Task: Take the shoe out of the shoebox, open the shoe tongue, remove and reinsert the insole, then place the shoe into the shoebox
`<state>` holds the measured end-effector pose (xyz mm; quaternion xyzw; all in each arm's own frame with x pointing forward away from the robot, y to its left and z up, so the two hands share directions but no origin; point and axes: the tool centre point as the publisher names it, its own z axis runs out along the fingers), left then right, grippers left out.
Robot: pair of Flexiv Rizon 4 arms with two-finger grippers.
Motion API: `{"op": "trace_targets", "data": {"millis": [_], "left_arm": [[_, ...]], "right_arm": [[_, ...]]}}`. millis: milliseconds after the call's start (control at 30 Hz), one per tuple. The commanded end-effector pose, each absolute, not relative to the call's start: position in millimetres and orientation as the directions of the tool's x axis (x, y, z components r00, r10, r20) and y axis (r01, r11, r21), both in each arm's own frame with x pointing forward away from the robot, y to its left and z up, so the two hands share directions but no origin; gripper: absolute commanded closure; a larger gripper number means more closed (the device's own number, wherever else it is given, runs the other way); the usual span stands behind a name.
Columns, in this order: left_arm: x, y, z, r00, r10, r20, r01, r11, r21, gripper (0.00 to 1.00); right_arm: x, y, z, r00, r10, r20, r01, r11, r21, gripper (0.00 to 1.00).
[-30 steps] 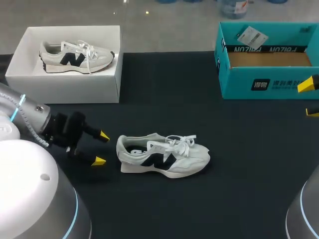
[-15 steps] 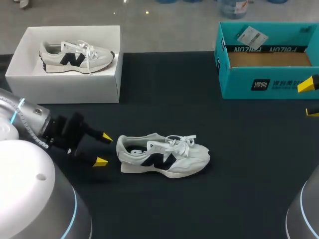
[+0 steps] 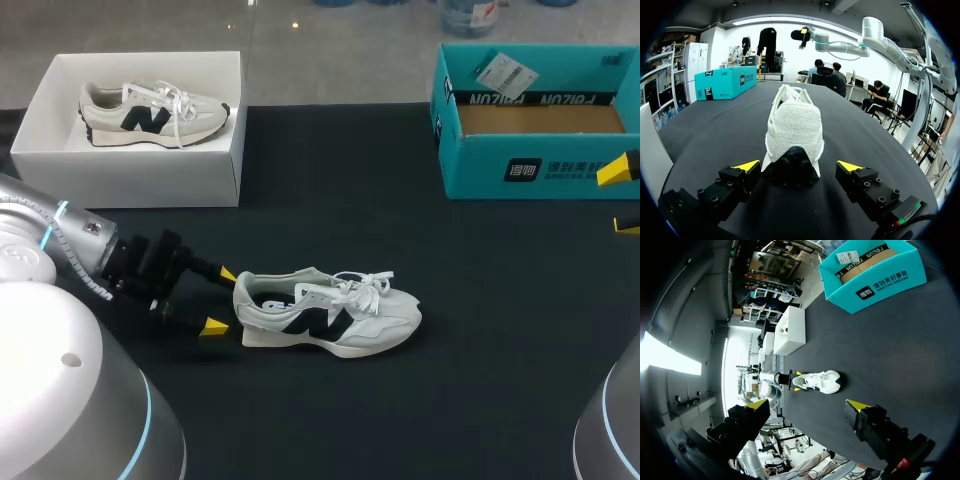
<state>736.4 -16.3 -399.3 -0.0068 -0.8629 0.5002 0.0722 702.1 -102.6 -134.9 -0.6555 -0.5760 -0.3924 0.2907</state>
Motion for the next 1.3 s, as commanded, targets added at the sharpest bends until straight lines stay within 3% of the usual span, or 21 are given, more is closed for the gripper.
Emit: {"op": "trace_targets", "data": {"millis": [33, 1300], "left_arm": [[731.6, -24.2, -402.8, -0.991, 0.076, 0.107, -0.055, 0.502, -0.863, 0.0], [743.1, -70.0, -429.2, -0.997, 0.015, 0.077, -0.057, 0.539, -0.84, 0.0]], "right_arm": [[700.6, -102.1, -135.1, 0.03, 0.529, 0.848, 0.983, -0.17, 0.072, 0.0], [700.6, -102.1, -135.1, 0.03, 0.529, 0.848, 0.983, -0.17, 0.072, 0.0]]}}
